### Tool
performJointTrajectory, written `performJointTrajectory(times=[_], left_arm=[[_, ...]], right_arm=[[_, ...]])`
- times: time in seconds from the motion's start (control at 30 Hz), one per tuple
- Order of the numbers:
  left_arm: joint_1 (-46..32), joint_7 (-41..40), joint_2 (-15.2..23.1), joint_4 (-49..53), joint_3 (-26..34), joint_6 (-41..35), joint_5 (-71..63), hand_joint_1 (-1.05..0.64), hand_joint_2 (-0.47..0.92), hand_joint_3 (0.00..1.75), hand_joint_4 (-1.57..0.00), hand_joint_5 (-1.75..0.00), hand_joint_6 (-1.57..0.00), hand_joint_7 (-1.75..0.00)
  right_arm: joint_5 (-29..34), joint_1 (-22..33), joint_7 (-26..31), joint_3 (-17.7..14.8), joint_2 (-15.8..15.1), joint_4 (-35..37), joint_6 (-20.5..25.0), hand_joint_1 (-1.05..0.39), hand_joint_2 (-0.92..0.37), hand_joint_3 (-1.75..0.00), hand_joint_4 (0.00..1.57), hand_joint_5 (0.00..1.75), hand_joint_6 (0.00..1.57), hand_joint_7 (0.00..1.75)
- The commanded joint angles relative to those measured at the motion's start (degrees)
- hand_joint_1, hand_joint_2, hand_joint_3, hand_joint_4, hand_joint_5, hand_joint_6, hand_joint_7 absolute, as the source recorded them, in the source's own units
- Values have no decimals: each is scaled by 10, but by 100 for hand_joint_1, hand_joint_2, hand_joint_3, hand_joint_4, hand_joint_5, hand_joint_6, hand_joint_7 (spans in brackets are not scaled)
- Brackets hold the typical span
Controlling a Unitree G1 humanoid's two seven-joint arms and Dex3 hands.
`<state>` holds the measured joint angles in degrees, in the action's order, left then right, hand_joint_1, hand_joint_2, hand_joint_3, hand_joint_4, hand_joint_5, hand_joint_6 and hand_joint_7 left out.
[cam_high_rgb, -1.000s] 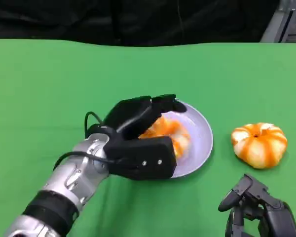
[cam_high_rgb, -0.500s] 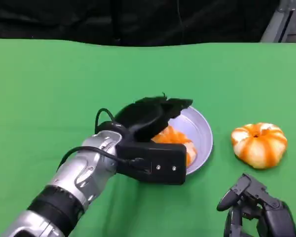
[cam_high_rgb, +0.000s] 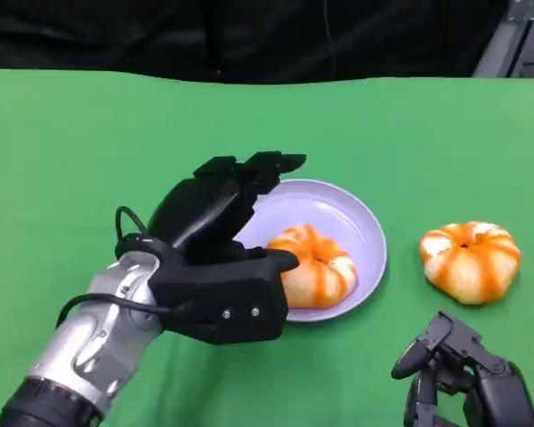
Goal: Grasp the bread from the table and place it into the plate.
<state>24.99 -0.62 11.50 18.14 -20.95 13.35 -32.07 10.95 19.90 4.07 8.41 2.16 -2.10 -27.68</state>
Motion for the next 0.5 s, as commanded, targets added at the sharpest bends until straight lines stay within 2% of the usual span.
performJointTrajectory(times=[0.03,0.13,0.27,0.3,0.33,0.37,0.43,0.5], left_arm=[[-172,-37,22,-81,110,137,149,-42,88,20,-51,-110,-49,-66],[-222,-35,9,-85,146,196,205,-33,88,19,-67,-117,-71,-76],[-265,-27,-3,-91,171,232,243,-35,87,26,-77,-124,-82,-85],[-280,-22,-6,-92,175,244,257,-35,82,35,-78,-125,-82,-87],[-290,-17,-7,-92,177,253,266,-31,69,61,-80,-130,-83,-97],[-295,-13,-8,-92,179,259,272,-30,62,74,-81,-131,-83,-102],[-313,-4,-12,-100,183,258,289,-26,54,92,-83,-135,-84,-109],[-333,9,-17,-112,185,248,315,-17,43,118,-85,-148,-86,-123]], right_arm=[[5,7,7,0,-2,-6,1,-24,-65,-141,89,175,58,175],[1,7,4,1,-3,-5,-2,-24,-65,-141,89,175,57,175],[0,7,3,1,-5,-4,-5,-24,-66,-141,88,175,57,175],[-2,8,3,2,-5,-3,-5,-24,-66,-141,88,175,56,175],[-3,8,2,2,-5,-3,-5,-24,-66,-141,88,175,56,175],[-4,8,2,2,-6,-3,-5,-24,-66,-141,87,175,56,175],[-2,8,3,1,-6,-4,-5,-24,-66,-141,87,175,56,175],[0,9,4,0,-8,-5,-5,-24,-66,-141,87,175,55,175]])
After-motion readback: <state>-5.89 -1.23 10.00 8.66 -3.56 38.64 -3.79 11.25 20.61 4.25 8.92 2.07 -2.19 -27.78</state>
